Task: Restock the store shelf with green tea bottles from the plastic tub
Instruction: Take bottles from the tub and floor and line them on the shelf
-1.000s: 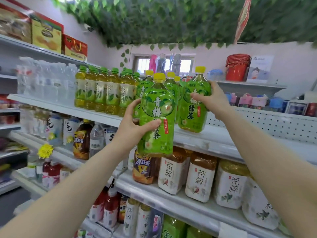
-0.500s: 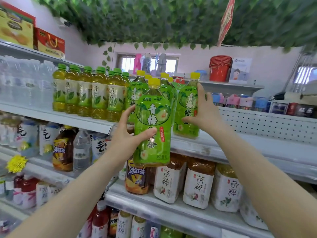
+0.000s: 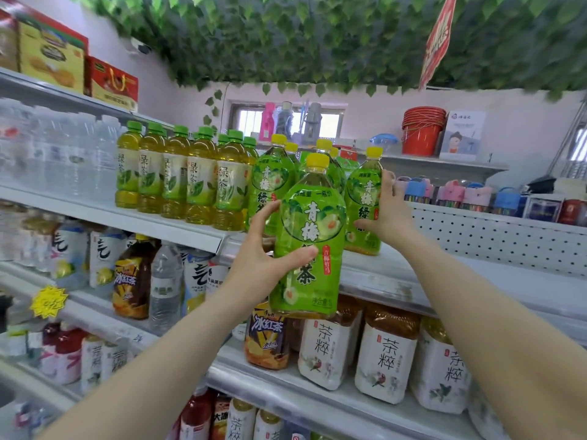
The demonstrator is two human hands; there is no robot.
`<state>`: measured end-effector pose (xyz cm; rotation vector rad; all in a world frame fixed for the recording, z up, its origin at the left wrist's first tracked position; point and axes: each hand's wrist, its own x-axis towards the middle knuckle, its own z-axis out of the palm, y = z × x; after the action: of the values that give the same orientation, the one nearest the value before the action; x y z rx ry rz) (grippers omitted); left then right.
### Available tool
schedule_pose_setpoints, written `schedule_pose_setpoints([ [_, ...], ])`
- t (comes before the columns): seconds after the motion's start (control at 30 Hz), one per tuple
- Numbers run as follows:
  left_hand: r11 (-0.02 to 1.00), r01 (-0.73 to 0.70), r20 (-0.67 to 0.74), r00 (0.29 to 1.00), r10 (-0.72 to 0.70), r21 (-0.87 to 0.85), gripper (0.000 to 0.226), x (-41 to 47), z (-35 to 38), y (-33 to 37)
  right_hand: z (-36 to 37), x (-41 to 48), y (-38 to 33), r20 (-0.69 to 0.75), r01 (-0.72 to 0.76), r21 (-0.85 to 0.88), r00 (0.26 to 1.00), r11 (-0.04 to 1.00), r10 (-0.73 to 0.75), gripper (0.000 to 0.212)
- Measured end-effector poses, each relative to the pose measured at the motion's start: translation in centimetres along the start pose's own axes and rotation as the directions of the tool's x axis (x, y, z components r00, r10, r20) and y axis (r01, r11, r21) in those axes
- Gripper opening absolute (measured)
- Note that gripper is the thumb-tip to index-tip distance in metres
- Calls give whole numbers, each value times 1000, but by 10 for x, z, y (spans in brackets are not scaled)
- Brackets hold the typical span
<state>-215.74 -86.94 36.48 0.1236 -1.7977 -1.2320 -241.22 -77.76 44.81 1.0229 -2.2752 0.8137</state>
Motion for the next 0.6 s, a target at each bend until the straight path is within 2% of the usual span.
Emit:
schedule_pose_setpoints([
  [0.1,1000,2,13,1000,-2,13,84,-1,-2,-1,1,1,6,30,-33,-8,999,999,33,119],
  [0.17,1000,7,22,1000,-7,18,86,-1,-3,-3,-6,-10,2,-42,-9,11,999,1000,10,100],
  [0.23,1000,8,41,999,-8,9,89,0,-4,-5,-18,-34,-13,-182,75,129,982,989,-50,72],
  [0.27,1000,5,53,999,-5,0,89,0,-4,-6,-26,-50,-24,-210,121,262,976,958,-66,64],
  [0.3,1000,7,64,998,-6,-17,89,0,-2,-6,-33,-69,-37,-159,139,423,984,895,-78,61],
  [0.33,999,9,72,997,-7,-34,86,1,0,-6,-38,-88,-48,-49,120,550,993,826,-112,65],
  [0.4,998,-10,86,996,15,-58,81,1,5,-4,-40,-116,-63,110,89,609,974,788,-196,76],
  [0.5,998,-20,140,990,28,-61,81,2,13,-1,-39,-127,-64,91,81,633,980,770,-178,79],
  [0.6,1000,-31,269,963,30,-3,80,15,10,9,-51,-123,-63,71,42,684,990,728,-124,72],
])
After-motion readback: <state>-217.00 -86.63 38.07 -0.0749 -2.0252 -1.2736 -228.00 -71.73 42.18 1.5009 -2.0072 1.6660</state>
